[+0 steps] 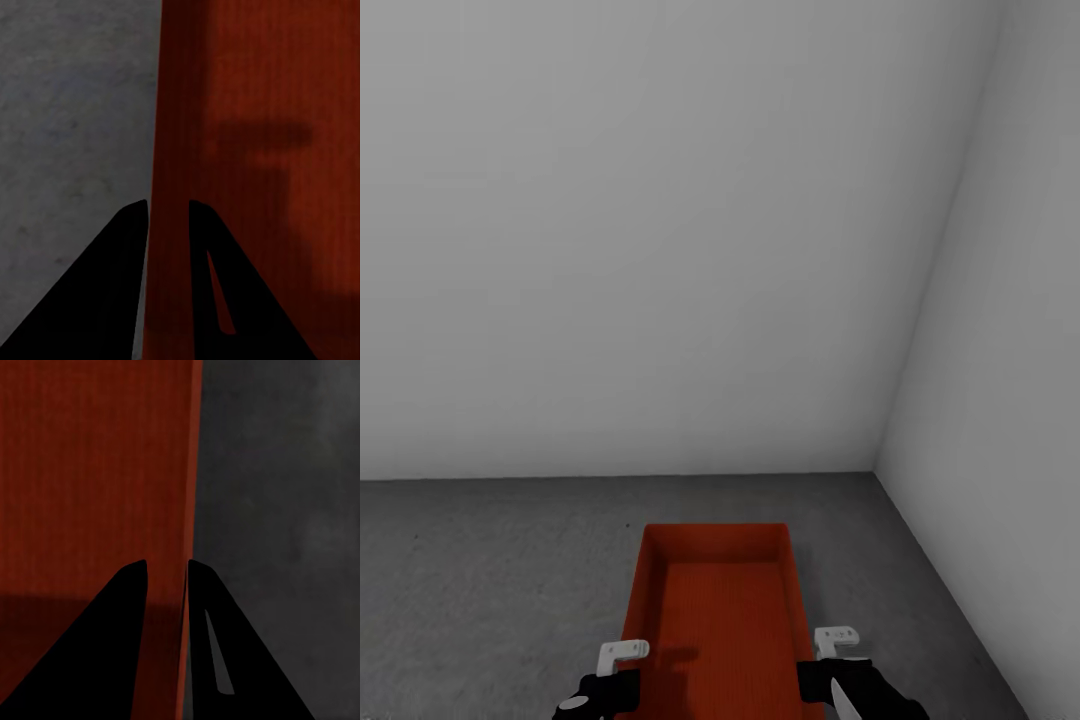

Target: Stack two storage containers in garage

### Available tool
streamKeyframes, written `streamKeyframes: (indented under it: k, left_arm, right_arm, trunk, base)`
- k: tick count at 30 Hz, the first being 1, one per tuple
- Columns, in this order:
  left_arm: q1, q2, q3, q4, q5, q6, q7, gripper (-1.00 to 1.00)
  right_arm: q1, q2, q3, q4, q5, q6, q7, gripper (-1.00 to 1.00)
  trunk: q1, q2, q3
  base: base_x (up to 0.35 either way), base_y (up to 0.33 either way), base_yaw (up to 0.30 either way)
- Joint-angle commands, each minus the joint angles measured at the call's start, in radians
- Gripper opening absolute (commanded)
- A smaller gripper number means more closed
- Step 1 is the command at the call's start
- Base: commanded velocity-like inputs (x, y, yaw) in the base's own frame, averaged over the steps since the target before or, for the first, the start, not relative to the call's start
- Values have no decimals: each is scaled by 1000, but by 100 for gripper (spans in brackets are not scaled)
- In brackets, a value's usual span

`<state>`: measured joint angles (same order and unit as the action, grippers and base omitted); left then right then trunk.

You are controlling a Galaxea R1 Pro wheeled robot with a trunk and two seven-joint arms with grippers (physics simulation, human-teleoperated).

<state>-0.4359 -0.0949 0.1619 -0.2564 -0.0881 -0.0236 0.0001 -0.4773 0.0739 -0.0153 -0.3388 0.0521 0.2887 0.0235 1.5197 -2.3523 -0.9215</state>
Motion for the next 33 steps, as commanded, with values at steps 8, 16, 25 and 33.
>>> streamKeyframes:
  k: [8,16,25,33]
  left_arm:
    - [-1,6,-6,4,-5,-3,-26,-100]
    - [-1,6,-7,4,-5,-3,-26,-100]
    - [-1,6,-7,3,-5,-4,-26,-100]
    - [-1,6,-7,4,-5,-4,-26,-100]
  right_arm:
    - [0,-28,31,-3,0,6,55,-100]
    - [0,-28,31,-3,0,6,55,-100]
    - [0,-28,31,-3,0,6,55,-100]
    - [0,-28,31,-3,0,6,55,-100]
  trunk:
    - [31,-57,-26]
    - [61,-113,-51]
    - [82,-149,-82]
    - [86,-150,-113]
  base:
    - [0,0,0]
    - [0,0,0]
    - [0,0,0]
    - [0,0,0]
